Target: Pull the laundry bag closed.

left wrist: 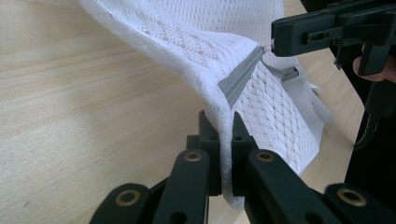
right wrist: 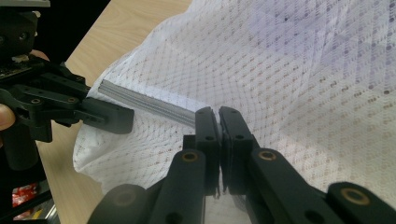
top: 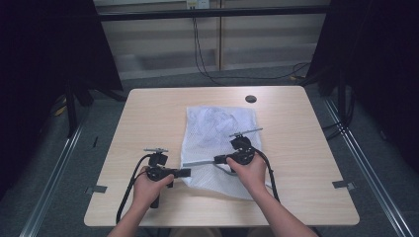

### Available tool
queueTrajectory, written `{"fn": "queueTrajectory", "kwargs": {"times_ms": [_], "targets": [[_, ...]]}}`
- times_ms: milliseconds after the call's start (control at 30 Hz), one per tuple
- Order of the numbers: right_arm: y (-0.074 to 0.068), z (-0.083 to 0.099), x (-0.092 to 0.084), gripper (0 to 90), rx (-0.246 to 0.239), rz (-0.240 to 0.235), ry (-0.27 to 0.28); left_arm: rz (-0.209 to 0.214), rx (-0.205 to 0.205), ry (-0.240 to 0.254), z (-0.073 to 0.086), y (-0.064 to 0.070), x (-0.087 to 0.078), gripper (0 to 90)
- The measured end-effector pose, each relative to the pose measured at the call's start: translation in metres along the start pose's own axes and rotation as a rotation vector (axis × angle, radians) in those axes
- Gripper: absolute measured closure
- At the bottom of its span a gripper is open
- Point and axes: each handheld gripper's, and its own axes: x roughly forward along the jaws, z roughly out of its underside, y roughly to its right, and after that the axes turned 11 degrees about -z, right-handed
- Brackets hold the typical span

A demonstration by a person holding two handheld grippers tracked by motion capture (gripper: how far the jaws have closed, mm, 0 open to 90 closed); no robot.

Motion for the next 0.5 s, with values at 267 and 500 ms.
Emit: {"fn": "queueTrajectory", "kwargs": {"times_ms": [267,500], "targets": [[0.007,0.001,-0.009,86.8,0.007,0.033,0.006,-0.011,-0.013,-0.002,0.0,-0.004,-0.003,89.0],[0.007,0.002,-0.012,86.7,0.009,0.029,0.012,-0.014,-0.006,-0.006,0.0,-0.003,-0.002,89.0]]}}
